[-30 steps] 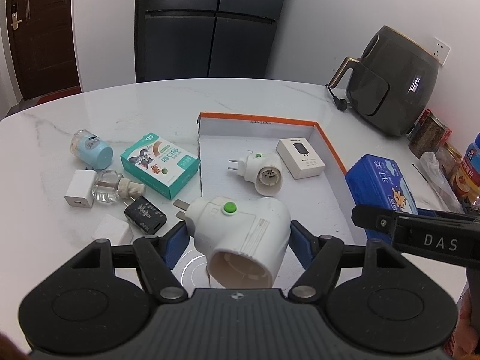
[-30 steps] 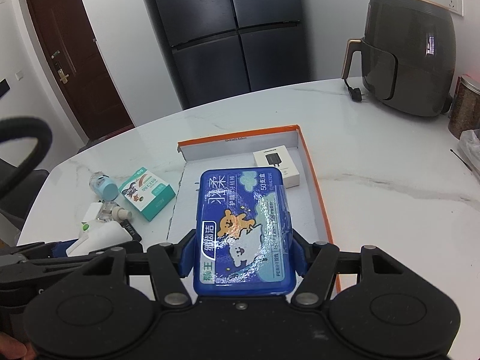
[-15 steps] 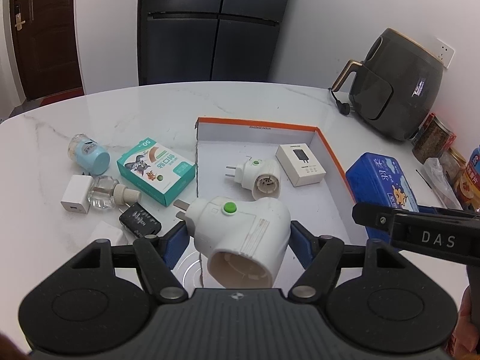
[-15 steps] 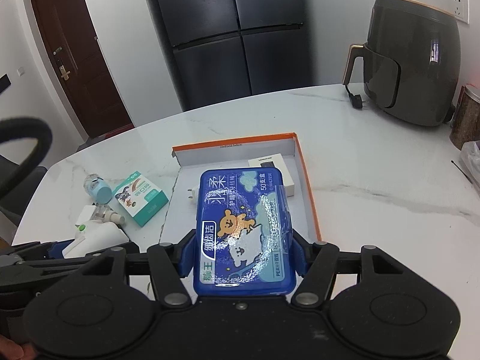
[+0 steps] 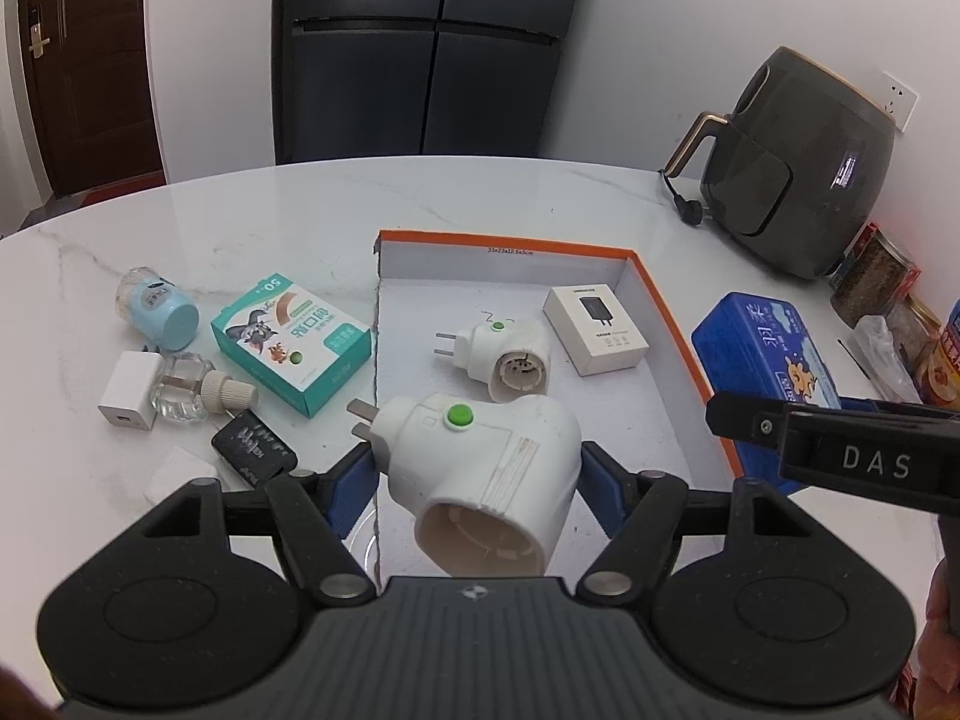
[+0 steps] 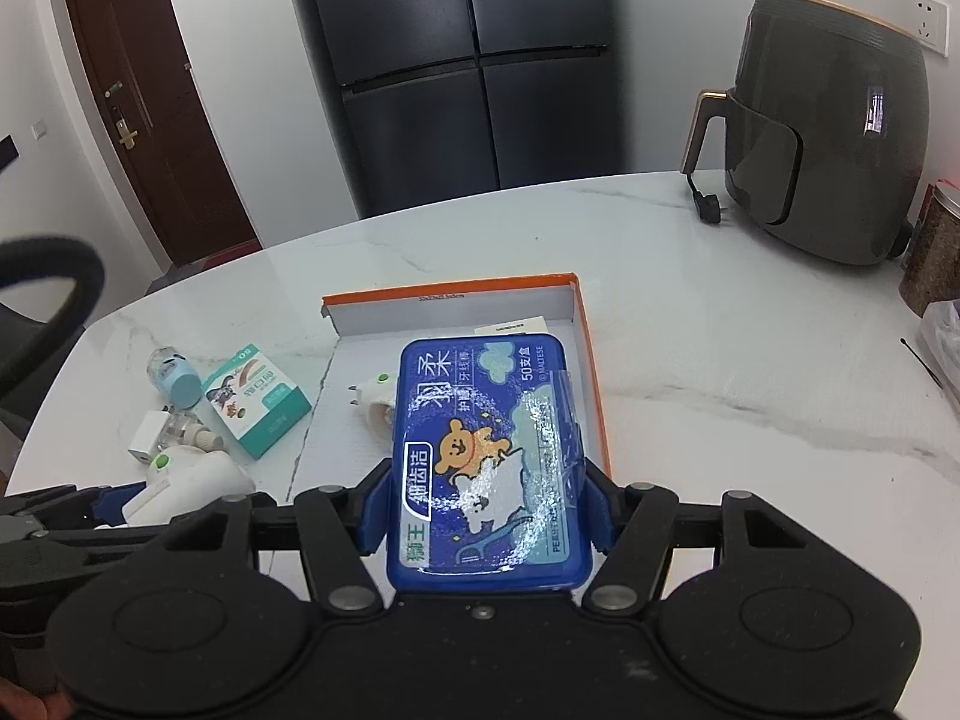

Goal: Organize rigid objects
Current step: 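Carry the blue tin and the white adapter toward the orange-rimmed box, then lower the blue tin into the box and open the right gripper while the left carries the adapter, then lower the white adapter into the box and open the left gripper, then grasp the white square charger with the left gripper while the right grasps the bandage box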

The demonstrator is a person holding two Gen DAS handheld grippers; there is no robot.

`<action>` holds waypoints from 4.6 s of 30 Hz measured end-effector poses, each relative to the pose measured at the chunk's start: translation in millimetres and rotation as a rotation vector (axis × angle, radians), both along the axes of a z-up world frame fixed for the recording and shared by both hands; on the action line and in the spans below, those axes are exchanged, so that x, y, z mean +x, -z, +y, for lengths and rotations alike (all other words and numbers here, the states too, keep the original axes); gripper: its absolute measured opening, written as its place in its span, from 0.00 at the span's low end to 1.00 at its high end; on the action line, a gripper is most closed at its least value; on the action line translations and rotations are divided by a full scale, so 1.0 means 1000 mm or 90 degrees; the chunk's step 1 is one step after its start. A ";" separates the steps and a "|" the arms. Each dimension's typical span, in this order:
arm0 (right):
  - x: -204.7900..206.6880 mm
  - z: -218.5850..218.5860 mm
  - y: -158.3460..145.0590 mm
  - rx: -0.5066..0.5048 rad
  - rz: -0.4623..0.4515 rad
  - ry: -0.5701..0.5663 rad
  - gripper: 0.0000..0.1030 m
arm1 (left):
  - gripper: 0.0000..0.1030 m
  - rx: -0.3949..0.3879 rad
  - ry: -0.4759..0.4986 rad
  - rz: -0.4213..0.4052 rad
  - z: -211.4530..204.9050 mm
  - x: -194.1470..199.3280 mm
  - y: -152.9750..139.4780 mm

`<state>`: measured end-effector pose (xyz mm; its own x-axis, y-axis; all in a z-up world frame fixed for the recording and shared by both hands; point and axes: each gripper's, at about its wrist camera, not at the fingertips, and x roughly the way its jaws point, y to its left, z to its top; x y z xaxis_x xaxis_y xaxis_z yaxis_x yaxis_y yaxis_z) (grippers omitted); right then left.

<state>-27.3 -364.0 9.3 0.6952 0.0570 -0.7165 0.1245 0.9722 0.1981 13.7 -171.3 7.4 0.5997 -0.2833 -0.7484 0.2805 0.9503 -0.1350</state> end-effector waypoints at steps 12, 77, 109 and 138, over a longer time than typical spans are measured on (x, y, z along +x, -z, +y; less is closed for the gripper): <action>0.021 0.003 0.005 -0.015 0.011 -0.022 0.71 | 0.71 0.003 -0.020 0.007 -0.004 0.009 0.006; 0.080 -0.022 0.042 -0.029 0.064 -0.009 0.73 | 0.71 0.006 0.014 0.049 -0.052 0.044 0.045; 0.010 -0.005 -0.007 -0.015 -0.001 0.045 0.79 | 0.89 -0.001 -0.006 0.032 -0.014 0.018 0.008; 0.037 0.114 -0.006 -0.010 0.016 -0.085 0.80 | 0.91 0.004 -0.160 0.044 0.129 0.018 0.004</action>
<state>9.8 -250.4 15.5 0.6641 0.1361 -0.7352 -0.0017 0.9836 0.1805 32.1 -42.4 3.2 0.5982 -0.1278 -0.7911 0.0263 0.9898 -0.1400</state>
